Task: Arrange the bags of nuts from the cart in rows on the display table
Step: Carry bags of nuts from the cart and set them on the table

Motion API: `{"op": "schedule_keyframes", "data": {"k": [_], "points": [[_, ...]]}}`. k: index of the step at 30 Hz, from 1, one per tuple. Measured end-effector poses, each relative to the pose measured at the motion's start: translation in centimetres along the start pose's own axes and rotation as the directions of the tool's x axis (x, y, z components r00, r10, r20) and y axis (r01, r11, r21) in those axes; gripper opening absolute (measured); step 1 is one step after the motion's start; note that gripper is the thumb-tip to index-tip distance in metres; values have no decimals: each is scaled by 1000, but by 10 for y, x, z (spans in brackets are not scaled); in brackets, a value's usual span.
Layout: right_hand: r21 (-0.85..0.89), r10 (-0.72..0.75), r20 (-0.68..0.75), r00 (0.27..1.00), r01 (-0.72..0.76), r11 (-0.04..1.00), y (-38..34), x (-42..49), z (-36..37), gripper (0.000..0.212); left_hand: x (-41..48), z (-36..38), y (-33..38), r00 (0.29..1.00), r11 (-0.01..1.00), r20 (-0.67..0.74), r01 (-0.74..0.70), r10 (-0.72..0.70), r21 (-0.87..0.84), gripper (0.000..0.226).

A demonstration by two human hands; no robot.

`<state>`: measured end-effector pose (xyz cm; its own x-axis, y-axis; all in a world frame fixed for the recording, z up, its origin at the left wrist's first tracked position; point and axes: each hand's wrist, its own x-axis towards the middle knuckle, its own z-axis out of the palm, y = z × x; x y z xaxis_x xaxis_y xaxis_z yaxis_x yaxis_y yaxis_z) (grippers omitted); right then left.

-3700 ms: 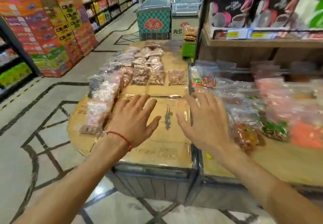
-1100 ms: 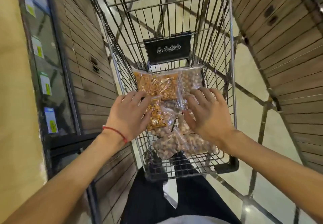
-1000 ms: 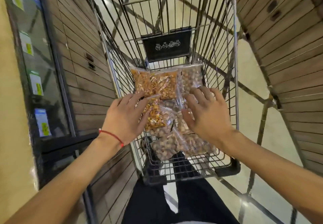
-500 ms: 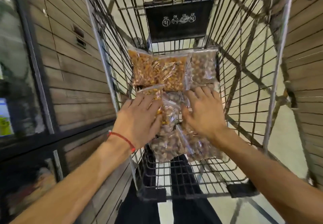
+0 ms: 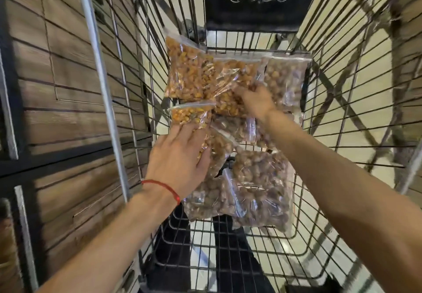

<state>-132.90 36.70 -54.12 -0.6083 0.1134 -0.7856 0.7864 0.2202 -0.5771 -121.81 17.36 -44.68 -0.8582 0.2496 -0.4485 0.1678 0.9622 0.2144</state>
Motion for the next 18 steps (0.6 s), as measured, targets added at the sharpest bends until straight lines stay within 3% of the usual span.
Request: {"op": "schedule_keyframes", "data": {"k": [2, 5, 7, 11, 15, 18], "points": [[60, 27, -21, 999, -26, 998, 0, 17, 3, 53, 1, 6, 0, 996, 994, 49, 76, -72, -79, 46], [12, 21, -31, 999, -20, 1000, -3, 24, 7, 43, 3, 20, -3, 965, 926, 93, 261, -244, -272, 51], [-57, 10, -37, 999, -12, 998, -3, 28, 8, 34, 6, 31, -5, 924, 832, 123, 379, -361, -405, 54], [-4, 17, 7, 1000, -17, 1000, -3, 25, 5, 33, 14, 52, -10, 840, 593, 247, 521, -483, -614, 72], [-27, -59, -21, 998, 59, 998, 9, 16, 4, 29, 24, 59, -12, 724, 350, 363, 631, -586, -693, 54], [60, -69, -74, 995, 74, 995, 14, -4, 0, 21, 30, 66, -12, 685, 313, 378, 661, -622, -682, 54]]}}
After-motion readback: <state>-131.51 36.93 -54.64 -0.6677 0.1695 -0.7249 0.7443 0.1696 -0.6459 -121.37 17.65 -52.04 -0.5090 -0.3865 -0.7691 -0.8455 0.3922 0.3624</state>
